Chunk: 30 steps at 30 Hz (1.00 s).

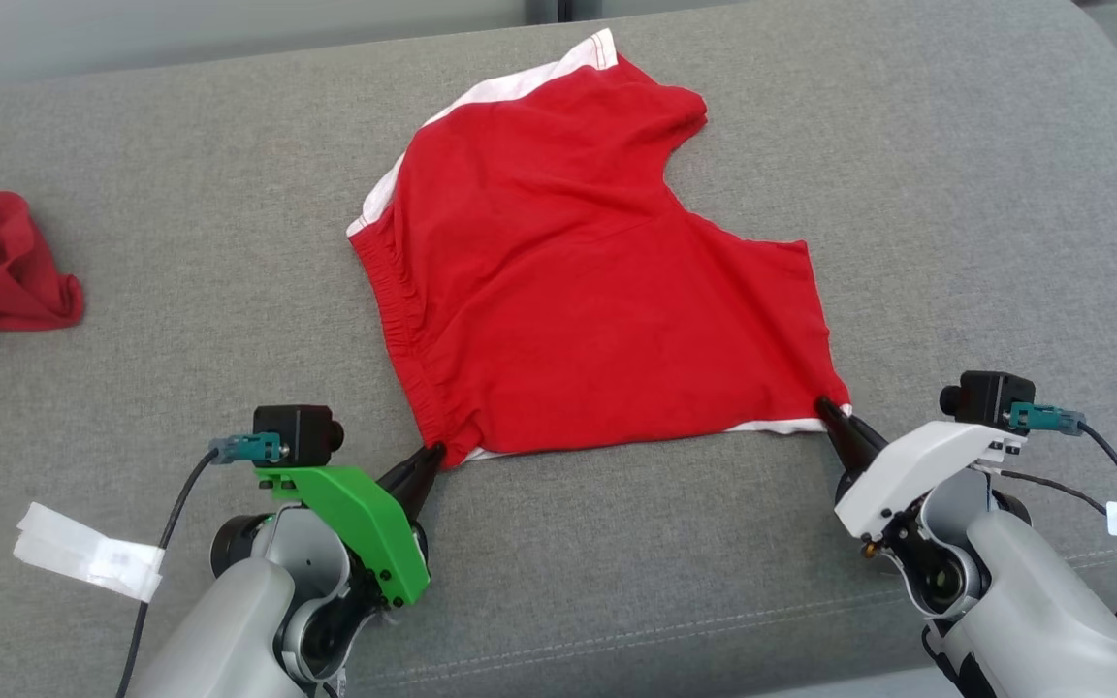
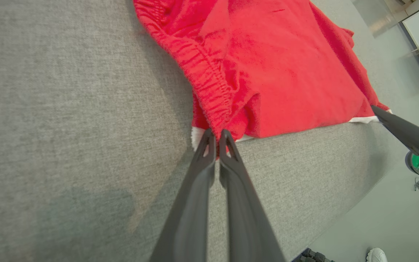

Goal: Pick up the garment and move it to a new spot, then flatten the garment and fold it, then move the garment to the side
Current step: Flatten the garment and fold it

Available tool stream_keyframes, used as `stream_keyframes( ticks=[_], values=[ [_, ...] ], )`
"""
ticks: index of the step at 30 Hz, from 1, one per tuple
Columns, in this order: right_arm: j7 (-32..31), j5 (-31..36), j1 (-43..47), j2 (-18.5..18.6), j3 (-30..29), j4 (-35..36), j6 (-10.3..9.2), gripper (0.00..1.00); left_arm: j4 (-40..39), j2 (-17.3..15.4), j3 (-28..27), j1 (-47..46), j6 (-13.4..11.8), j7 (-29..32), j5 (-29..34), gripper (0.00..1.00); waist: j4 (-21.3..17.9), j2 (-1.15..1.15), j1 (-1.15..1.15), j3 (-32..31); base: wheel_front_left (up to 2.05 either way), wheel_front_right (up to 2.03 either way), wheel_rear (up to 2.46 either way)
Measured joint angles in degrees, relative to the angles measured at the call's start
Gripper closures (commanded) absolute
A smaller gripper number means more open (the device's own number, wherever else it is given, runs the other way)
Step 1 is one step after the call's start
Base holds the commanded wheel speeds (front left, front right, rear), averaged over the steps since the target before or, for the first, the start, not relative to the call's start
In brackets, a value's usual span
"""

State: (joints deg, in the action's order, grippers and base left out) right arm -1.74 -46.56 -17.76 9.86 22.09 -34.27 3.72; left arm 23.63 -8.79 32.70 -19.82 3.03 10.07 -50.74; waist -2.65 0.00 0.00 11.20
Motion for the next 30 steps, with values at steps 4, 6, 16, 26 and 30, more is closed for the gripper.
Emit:
stream_keyframes(
  ticks=[4,6,16,26,30],
  values=[
    [2.8,-1.5,-0.1,-1.7,-1.6,-0.1,1.1,1.0,0.3,0.4,-1.3,0.1,0.6,-2.3,0.1,1.0,0.2,0.0,0.0,0.4,0.0,0.0,0.0],
    [4.1,-1.9,-0.5,-1.7,-2.2,0.1,1.32,1.0,0.2,0.6,-2.0,0.1,1.1,-3.7,0.0,1.0,0.2,0.0,0.0,0.1,0.0,0.0,0.0],
    [8.3,-1.2,-0.7,0.8,-1.8,2.4,2.81,1.0,-2.3,0.4,-2.4,0.3,2.1,-8.1,0.5,1.0,0.2,0.0,0.0,-2.8,0.0,0.0,0.0],
    [10.1,1.2,2.8,1.9,1.0,2.7,2.83,1.0,-3.5,-0.4,-2.3,5.7,2.1,-11.0,1.6,1.0,0.1,0.0,0.0,-4.3,0.0,0.0,0.0],
    [10.3,1.4,4.5,2.0,2.0,2.3,2.83,1.0,-3.7,-1.2,-2.3,7.7,2.0,-11.5,1.7,1.0,0.1,0.0,0.0,-4.5,0.0,0.0,0.0]
  ],
)
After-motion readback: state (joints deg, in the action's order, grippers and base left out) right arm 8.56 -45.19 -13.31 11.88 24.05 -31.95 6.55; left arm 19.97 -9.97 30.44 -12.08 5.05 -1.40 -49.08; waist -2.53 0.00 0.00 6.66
